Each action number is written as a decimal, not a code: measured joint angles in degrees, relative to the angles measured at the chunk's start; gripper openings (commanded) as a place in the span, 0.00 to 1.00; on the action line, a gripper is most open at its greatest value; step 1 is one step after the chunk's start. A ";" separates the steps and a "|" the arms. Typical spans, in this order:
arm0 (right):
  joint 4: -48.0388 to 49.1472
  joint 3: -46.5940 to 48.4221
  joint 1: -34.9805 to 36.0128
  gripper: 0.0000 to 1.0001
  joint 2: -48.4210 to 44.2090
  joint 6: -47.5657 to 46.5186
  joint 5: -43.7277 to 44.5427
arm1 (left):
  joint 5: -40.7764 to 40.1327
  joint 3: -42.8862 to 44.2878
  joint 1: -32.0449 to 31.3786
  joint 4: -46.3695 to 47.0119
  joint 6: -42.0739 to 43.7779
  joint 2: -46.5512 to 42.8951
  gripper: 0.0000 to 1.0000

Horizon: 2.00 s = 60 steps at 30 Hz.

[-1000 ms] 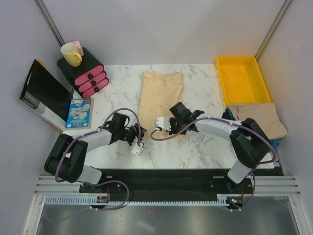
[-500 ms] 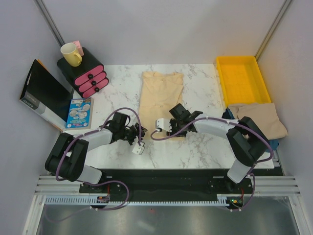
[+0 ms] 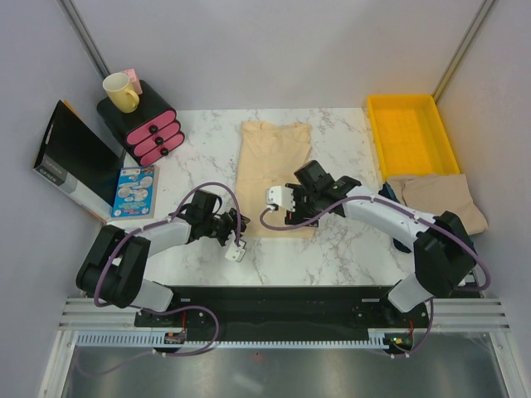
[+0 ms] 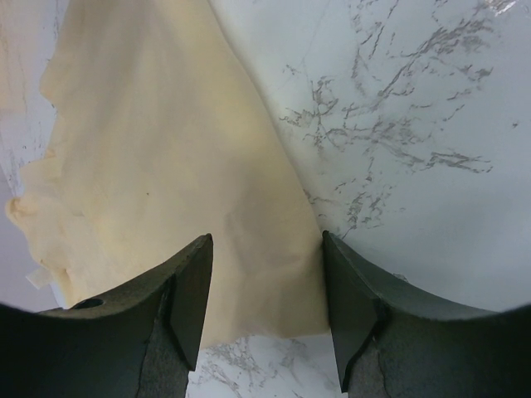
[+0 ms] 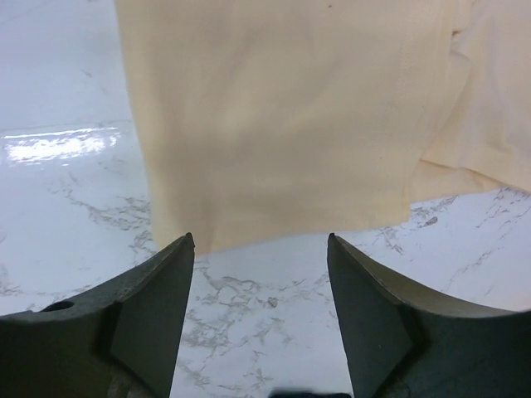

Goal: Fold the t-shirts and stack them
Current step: Fold the folded rectangular tshirt in 1/3 of the way, then grab one side of the 2/3 rectangular tshirt with both arms

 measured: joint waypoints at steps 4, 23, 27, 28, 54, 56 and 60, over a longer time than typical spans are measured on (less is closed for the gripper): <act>0.07 -4.83 1.68 0.74 -3.43 0.33 -0.50 | -0.15 0.00 -0.07 0.07 -0.28 -0.09 0.62; 14.84 -13.99 3.28 0.77 2.51 4.13 3.19 | -0.44 0.00 -0.09 0.22 -1.99 -0.11 0.53; 15.78 -13.90 3.28 0.75 2.86 4.13 3.37 | -1.09 0.00 -0.11 -0.17 -2.40 0.07 0.26; 15.93 -13.86 3.28 0.74 2.95 4.13 3.34 | -1.55 0.00 -0.17 -0.26 -2.47 0.28 0.02; -9.79 -4.00 6.86 0.00 -5.16 0.39 -3.96 | -0.74 5.18 -0.74 -23.67 -7.89 -20.31 0.02; -12.63 -3.80 8.20 0.00 -6.82 -0.07 -4.76 | 0.52 5.20 -0.98 -28.11 -7.89 -24.94 0.02; -19.15 -3.23 11.37 0.00 -10.43 -0.63 -7.63 | 3.87 5.25 -1.66 -36.79 -7.82 -33.57 0.02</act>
